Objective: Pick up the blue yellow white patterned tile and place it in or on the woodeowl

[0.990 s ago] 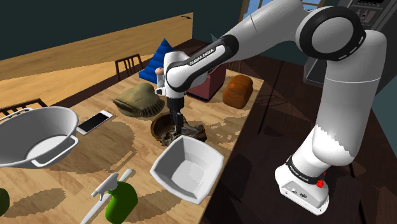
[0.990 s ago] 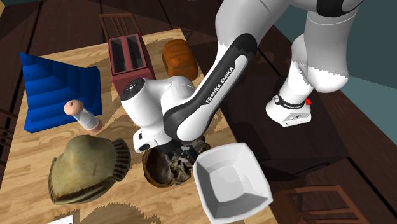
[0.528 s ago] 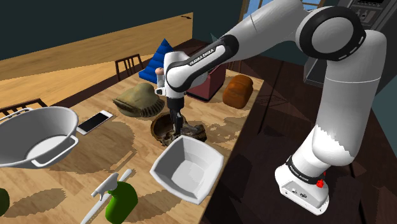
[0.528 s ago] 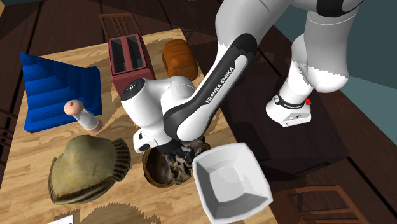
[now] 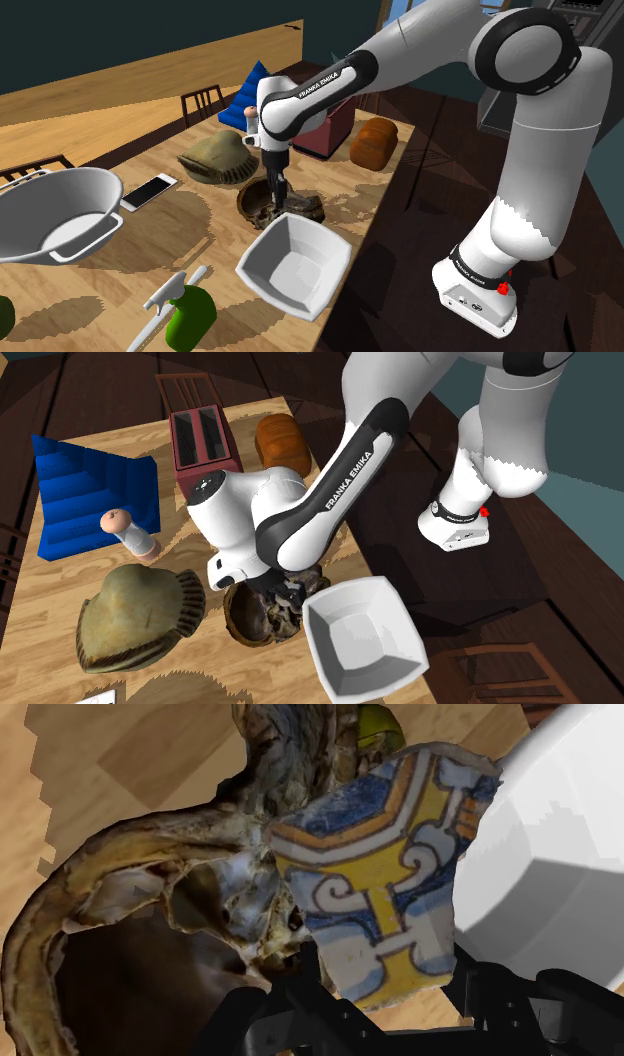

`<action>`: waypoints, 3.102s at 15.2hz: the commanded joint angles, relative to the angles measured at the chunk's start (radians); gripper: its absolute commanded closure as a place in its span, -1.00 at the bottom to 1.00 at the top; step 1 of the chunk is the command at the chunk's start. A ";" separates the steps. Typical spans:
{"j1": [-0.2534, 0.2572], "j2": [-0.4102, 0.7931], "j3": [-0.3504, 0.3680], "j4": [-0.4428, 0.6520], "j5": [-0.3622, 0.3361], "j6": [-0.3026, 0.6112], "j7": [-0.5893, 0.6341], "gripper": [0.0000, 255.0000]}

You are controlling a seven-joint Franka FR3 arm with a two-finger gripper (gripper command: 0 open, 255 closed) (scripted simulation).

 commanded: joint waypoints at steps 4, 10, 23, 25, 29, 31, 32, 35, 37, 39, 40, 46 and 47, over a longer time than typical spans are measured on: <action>-0.007 -0.038 0.003 0.018 0.007 -0.055 0.005 1.00; -0.013 -0.080 0.007 0.048 0.014 -0.124 0.015 1.00; -0.009 -0.048 0.003 0.200 -0.007 -0.242 0.047 1.00; -0.007 -0.038 0.003 0.186 -0.009 -0.219 0.043 1.00; -0.004 -0.016 0.001 0.160 -0.013 -0.173 0.035 1.00; -0.003 -0.005 -0.001 0.148 -0.015 -0.150 0.032 1.00; -0.002 0.001 -0.001 0.143 -0.016 -0.139 0.030 1.00; 0.001 0.021 -0.003 0.127 -0.019 -0.106 0.025 1.00; 0.002 0.029 -0.004 0.121 -0.021 -0.091 0.023 1.00; 0.002 0.030 -0.004 0.122 -0.021 -0.091 0.023 1.00; 0.002 0.030 -0.004 0.122 -0.021 -0.091 0.023 1.00; 0.002 0.030 -0.004 0.122 -0.021 -0.091 0.023 -1.00; 0.002 0.030 -0.004 0.122 -0.021 -0.091 0.023 -1.00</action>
